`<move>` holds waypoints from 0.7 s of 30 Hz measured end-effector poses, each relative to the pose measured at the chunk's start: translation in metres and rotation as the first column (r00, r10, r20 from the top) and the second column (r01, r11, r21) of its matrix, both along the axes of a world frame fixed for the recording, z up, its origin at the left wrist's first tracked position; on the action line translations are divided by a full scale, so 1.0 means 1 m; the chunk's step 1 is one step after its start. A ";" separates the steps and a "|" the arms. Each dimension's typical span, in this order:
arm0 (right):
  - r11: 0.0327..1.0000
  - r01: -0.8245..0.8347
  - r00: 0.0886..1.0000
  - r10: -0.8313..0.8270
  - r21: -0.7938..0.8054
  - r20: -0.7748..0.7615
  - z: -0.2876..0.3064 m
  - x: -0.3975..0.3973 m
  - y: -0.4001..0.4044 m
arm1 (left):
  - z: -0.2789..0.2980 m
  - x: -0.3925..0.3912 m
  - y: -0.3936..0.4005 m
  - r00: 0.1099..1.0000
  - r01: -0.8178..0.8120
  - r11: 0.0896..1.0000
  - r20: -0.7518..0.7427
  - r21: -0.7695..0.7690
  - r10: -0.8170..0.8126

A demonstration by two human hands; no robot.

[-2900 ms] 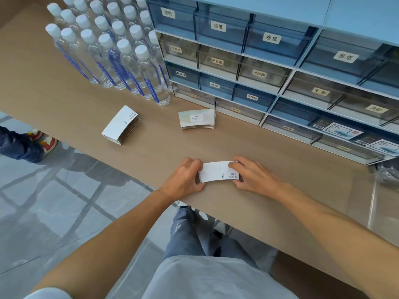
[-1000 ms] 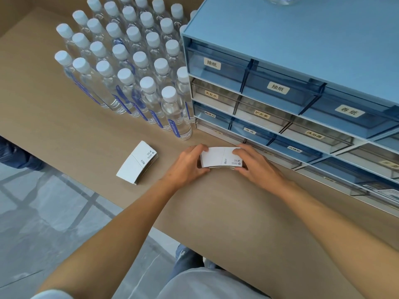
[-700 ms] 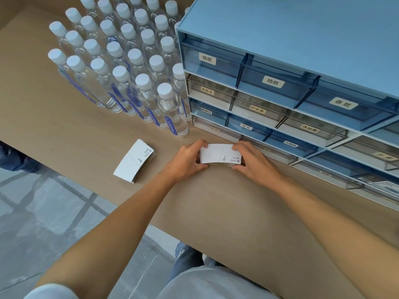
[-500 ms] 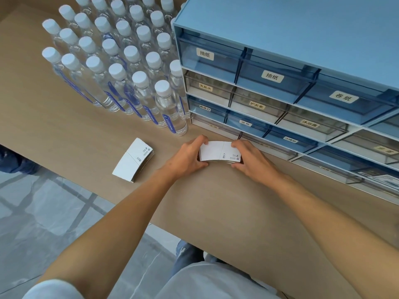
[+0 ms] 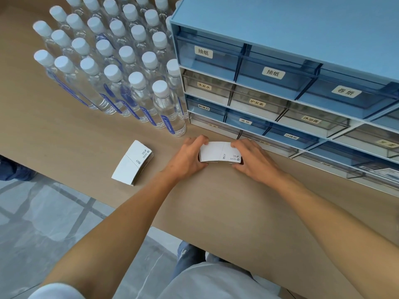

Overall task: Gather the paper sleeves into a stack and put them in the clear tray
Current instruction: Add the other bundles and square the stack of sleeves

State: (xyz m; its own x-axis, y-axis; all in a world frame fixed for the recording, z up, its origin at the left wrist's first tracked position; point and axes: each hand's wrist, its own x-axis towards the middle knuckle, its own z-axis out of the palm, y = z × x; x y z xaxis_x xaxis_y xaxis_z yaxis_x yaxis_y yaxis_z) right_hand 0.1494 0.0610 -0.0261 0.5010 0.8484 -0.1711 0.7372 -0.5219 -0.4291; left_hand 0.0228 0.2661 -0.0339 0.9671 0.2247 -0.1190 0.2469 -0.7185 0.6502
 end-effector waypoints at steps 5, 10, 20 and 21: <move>1.000 -0.016 1.000 0.016 -0.006 0.012 -0.001 0.000 -0.001 | 0.002 -0.006 -0.001 1.000 0.009 1.000 0.026 0.006 -0.009; 0.999 -0.038 0.999 0.038 -0.004 0.018 0.000 -0.001 0.001 | 0.008 -0.007 -0.005 1.000 0.005 1.000 -0.023 0.024 -0.004; 0.987 -0.159 0.987 0.159 0.009 0.015 0.007 -0.002 0.005 | 0.008 -0.021 -0.003 0.998 0.013 0.998 -0.060 0.054 -0.010; 0.985 -0.171 0.985 0.171 0.006 -0.009 0.008 -0.002 0.007 | 0.007 -0.023 -0.002 0.998 -0.002 0.999 -0.070 0.041 0.005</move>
